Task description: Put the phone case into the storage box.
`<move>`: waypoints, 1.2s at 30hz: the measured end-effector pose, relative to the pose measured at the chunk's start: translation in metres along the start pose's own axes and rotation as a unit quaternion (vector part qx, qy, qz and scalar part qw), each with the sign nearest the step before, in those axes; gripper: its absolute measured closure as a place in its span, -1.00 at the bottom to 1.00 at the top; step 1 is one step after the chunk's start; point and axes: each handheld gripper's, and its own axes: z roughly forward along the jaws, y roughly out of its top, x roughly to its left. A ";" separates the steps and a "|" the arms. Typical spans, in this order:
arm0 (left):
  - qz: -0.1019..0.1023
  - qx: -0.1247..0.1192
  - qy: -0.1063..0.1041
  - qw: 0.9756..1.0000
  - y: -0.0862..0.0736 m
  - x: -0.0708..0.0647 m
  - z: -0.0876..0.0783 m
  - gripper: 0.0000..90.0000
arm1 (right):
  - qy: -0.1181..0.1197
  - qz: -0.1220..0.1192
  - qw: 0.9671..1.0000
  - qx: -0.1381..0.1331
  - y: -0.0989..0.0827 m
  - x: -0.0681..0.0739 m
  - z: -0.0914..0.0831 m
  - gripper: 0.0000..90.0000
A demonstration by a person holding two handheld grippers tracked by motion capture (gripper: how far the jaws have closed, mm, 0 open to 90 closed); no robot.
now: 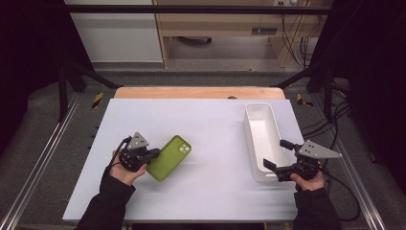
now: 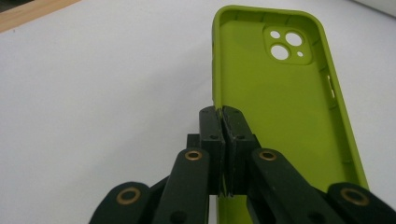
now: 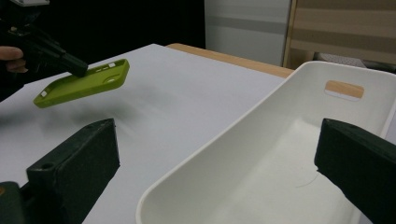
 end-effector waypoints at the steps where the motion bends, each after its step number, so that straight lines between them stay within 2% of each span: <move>1: 0.000 -0.001 -0.001 1.000 0.001 -0.001 -0.001 0.95 | 0.000 -0.002 1.000 0.000 0.000 0.000 0.000 -0.99; 20: 0.023 -0.031 -0.005 0.999 0.011 -0.018 -0.012 0.95 | 0.012 -0.004 1.000 0.005 0.005 0.007 0.004 -0.99; 36: 0.051 -0.038 -0.014 0.998 0.018 -0.034 -0.014 0.95 | 0.036 -0.014 0.999 0.023 0.015 0.024 0.015 -0.99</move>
